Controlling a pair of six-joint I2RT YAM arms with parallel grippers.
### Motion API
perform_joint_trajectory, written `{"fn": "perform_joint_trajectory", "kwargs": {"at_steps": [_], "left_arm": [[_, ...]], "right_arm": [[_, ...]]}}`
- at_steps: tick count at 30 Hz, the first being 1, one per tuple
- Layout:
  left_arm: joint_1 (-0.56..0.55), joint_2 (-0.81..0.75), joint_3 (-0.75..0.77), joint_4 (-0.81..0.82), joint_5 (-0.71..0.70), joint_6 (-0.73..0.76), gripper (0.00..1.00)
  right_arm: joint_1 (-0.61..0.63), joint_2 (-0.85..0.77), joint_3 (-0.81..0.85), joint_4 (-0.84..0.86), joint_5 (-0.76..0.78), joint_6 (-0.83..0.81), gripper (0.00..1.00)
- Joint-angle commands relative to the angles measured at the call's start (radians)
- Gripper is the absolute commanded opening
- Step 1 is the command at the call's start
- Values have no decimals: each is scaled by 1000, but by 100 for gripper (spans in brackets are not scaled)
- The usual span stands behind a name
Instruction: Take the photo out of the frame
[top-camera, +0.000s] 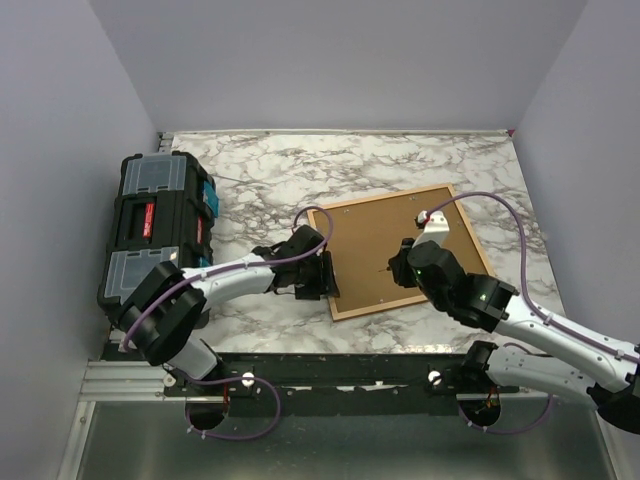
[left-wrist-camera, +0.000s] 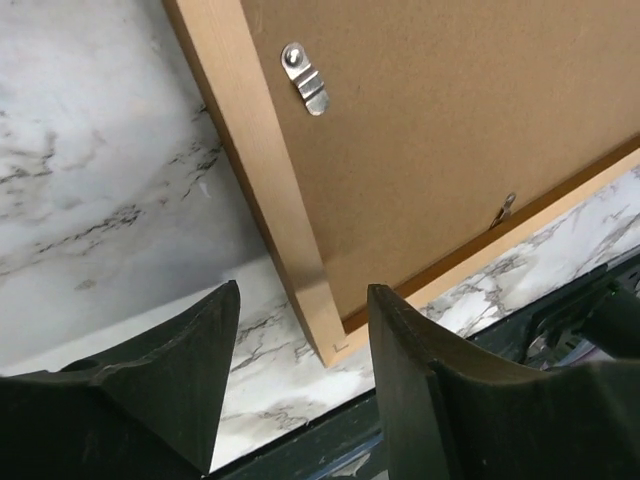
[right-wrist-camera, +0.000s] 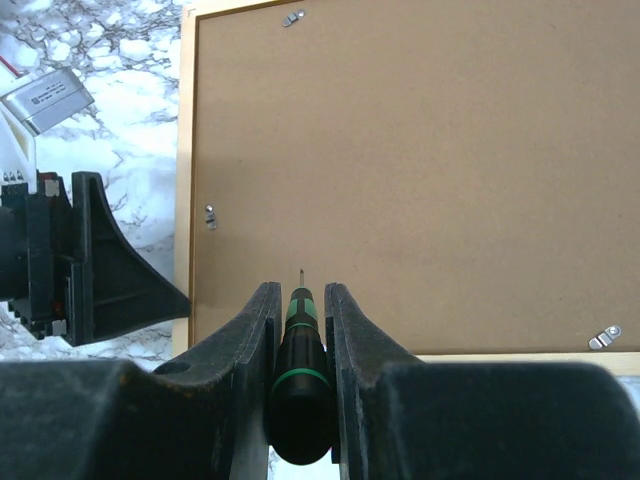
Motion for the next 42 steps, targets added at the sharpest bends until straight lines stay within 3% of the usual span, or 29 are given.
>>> {"fn": "perform_joint_trajectory", "kwargs": {"at_steps": [1,7,10,13,20,23,25,28,31,34,38,42], "left_arm": [[-23,52,11,71,-16,-80,54],[-41,148,62,17,-37,-41,38],[-40,210,167,-134,-101,55,14],[-17,233,234,-241,-194,153,1],[150,349,424,-380,-137,483,0],[206,428,536,-473,-222,542,0],[260,453,587,-474,-180,536,0],[298,464,634,-441,-148,519,34],[309,447,676,-453,-199,486,56],[311,358,619,-418,-227,433,67],[312,187,471,-383,-219,280,73],[319,-1,223,-249,-59,3,76]], "right_arm": [[-2,-25,-12,-37,8,33,0],[-2,-58,-14,-44,11,32,0],[-2,-60,-16,-43,11,30,0],[-1,-51,-18,-40,9,29,0],[-1,-37,-22,-21,-3,29,0],[-1,-27,-24,-9,-7,27,0],[-1,-20,-22,-1,-14,24,0],[-1,-5,-16,4,-26,26,0],[0,-2,-9,8,-35,22,0],[-1,-10,-2,-1,-33,23,0],[-1,-33,-13,-3,-23,29,0],[-1,-37,-16,-4,-19,30,0]]}}
